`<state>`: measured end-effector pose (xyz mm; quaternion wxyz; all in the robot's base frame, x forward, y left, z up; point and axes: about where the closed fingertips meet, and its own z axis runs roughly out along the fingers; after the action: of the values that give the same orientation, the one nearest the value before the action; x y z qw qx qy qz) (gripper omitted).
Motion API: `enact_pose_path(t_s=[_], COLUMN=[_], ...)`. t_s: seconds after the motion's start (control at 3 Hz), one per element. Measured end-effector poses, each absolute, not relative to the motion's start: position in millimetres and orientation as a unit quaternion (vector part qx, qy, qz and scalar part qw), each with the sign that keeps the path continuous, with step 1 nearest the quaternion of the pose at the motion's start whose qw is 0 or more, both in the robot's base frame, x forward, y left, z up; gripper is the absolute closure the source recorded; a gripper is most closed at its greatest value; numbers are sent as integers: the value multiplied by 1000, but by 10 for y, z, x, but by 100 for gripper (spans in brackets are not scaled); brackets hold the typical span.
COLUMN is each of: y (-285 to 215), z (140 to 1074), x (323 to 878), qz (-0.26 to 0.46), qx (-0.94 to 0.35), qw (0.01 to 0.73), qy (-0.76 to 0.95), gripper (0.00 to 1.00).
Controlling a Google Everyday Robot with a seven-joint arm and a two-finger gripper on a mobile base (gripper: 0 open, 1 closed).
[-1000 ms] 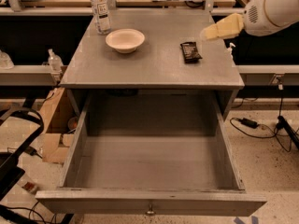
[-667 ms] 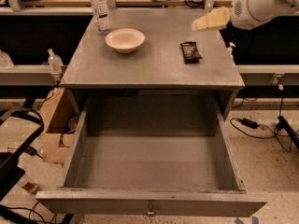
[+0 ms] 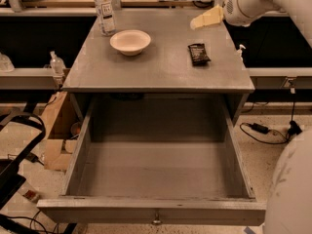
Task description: Place rxbar chocolate into top drawer
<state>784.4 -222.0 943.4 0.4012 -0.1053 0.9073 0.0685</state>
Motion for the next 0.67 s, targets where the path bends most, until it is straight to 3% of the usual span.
enact_pose_path(t_s=[0.67], y=[-2052], z=[9012], x=[8106], qz=[42], qx=[-117], qw=[369], qy=[921], gripper=[0])
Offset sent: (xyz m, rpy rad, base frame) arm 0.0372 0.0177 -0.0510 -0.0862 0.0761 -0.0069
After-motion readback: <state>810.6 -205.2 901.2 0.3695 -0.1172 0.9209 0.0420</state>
